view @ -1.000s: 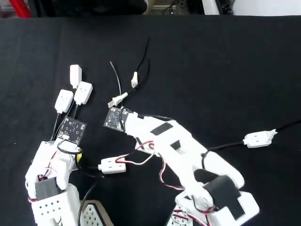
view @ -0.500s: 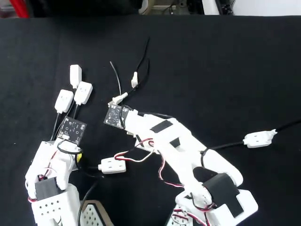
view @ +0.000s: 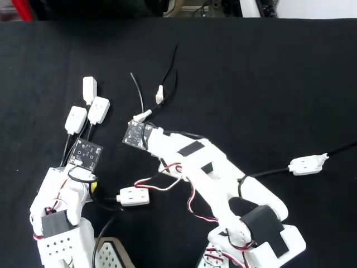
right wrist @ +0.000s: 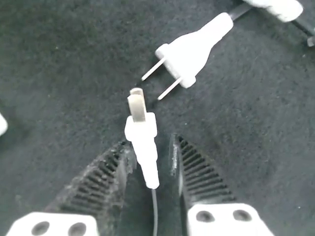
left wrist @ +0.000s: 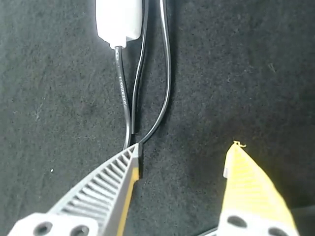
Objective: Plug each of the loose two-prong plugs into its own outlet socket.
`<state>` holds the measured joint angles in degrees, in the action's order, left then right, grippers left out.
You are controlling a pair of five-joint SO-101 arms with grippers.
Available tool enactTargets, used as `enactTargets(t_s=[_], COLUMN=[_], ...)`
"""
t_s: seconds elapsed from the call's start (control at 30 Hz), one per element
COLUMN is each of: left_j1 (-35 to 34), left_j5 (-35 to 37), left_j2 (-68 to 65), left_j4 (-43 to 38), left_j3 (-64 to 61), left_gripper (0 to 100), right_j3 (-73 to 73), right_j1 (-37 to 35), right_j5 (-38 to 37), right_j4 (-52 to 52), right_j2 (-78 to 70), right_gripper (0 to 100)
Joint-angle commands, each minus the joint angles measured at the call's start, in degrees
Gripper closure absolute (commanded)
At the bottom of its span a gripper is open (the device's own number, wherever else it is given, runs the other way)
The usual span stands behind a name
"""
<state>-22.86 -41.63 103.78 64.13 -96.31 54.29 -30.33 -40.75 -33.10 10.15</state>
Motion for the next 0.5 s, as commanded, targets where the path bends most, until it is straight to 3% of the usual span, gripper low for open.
enactTargets(t_s=[0.0, 0.47], left_j1=[0.04, 0.13], left_j5=[2.29, 2.64], left_j2=[0.53, 0.53], left_j4=[0.00, -0.09], left_j3=[-1.01, -1.01], left_gripper=[72, 72], right_j3=[-2.68, -2.68], right_j1=[0.09, -2.46], right_j5=[0.79, 0.97], right_j4=[0.62, 0.70], right_j2=[0.13, -0.22], right_gripper=[87.7, 88.0])
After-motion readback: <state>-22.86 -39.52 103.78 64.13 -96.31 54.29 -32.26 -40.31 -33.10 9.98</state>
